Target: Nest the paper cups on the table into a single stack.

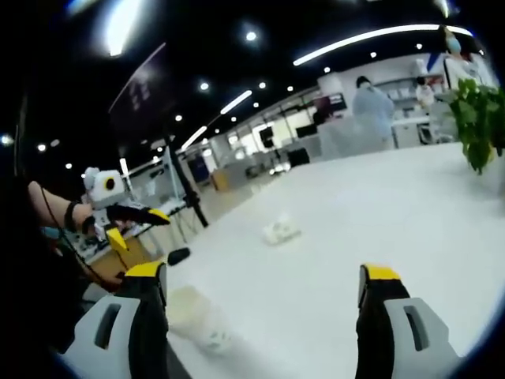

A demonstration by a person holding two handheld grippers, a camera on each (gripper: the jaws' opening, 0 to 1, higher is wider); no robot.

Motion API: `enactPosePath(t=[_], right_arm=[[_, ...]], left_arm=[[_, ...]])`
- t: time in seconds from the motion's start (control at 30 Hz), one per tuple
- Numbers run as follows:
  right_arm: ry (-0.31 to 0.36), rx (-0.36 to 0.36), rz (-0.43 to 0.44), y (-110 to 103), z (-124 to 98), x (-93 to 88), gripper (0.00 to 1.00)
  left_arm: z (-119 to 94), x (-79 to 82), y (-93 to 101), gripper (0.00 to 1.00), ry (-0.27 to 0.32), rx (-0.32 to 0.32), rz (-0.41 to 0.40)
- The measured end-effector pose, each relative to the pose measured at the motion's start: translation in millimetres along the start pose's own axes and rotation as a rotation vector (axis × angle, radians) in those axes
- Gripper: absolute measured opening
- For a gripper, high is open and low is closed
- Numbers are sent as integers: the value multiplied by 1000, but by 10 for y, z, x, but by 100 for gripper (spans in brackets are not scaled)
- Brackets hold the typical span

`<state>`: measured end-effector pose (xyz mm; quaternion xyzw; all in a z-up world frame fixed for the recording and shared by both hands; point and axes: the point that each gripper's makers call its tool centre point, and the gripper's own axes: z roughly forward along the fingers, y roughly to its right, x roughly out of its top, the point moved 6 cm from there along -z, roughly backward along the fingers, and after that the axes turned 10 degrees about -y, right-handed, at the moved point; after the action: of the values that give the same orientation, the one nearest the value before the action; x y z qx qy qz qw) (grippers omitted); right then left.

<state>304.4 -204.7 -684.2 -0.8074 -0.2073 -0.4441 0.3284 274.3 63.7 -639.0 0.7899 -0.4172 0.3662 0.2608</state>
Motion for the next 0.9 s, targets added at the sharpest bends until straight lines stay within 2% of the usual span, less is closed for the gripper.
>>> enactPosePath(t=[0.13,0.23,0.37,0.53,0.67,0.9], right_arm=[[-11,8,-12,-11,18,26,99],[-15,13,-19,-12,21,53,100],[-16,15,-27,19,26,89,100],[-26,9,-37,40,25,107,99],[-30,12,-37,36,34,107,99],[-50,26,-51,15,75,164,99]], left_arm=[[-15,10,-22,70,21,10,-6],[-21,7,-48,78,36,25,-20],[-16,-25,-68,90,36,35,-43],[-25,-58,-89,99,44,46,-66],[-31,-79,-120,99,41,57,-72],[-45,-86,-91,97,60,33,-62]])
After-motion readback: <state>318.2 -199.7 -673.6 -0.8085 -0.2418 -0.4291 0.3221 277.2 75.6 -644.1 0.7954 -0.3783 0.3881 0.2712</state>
